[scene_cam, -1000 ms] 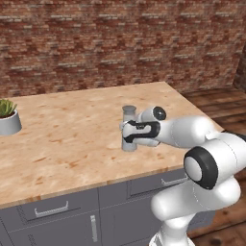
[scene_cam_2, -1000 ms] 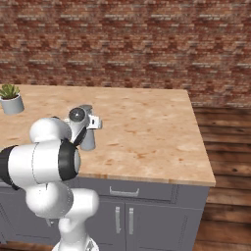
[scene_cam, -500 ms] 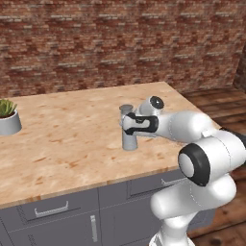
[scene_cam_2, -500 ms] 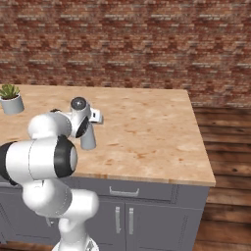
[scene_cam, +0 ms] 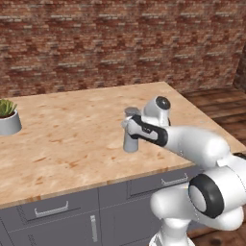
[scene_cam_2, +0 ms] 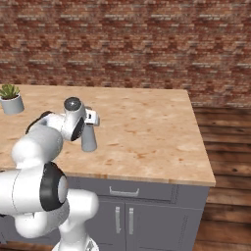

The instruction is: Place the pitcher and cup on the dining counter for serving.

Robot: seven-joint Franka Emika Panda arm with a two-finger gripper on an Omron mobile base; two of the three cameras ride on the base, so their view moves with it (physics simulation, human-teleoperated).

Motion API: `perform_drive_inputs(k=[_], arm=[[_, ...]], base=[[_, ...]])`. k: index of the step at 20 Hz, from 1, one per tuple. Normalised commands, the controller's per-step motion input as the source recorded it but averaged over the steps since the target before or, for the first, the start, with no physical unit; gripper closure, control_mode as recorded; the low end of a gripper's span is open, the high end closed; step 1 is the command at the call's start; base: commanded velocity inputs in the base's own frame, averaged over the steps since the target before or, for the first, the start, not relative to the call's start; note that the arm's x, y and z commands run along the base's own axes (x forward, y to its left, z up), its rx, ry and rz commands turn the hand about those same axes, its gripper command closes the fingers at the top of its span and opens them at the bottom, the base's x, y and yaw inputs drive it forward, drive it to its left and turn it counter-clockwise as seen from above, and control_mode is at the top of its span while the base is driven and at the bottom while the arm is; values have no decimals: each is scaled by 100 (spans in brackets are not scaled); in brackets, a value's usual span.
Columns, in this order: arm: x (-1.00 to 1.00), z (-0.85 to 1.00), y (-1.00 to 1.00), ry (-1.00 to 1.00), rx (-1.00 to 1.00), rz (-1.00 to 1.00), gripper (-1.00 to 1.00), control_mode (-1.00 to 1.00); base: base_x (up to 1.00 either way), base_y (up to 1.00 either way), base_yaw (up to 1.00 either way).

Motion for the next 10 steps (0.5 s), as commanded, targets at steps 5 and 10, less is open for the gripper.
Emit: perform_drive_inputs(k=[5,10], arm=[[-96,54,0,-2,0,0,-100,-100],[-100,69,0,0,0,0,-100,-100]], base=[[0,0,0],[0,0,0]])
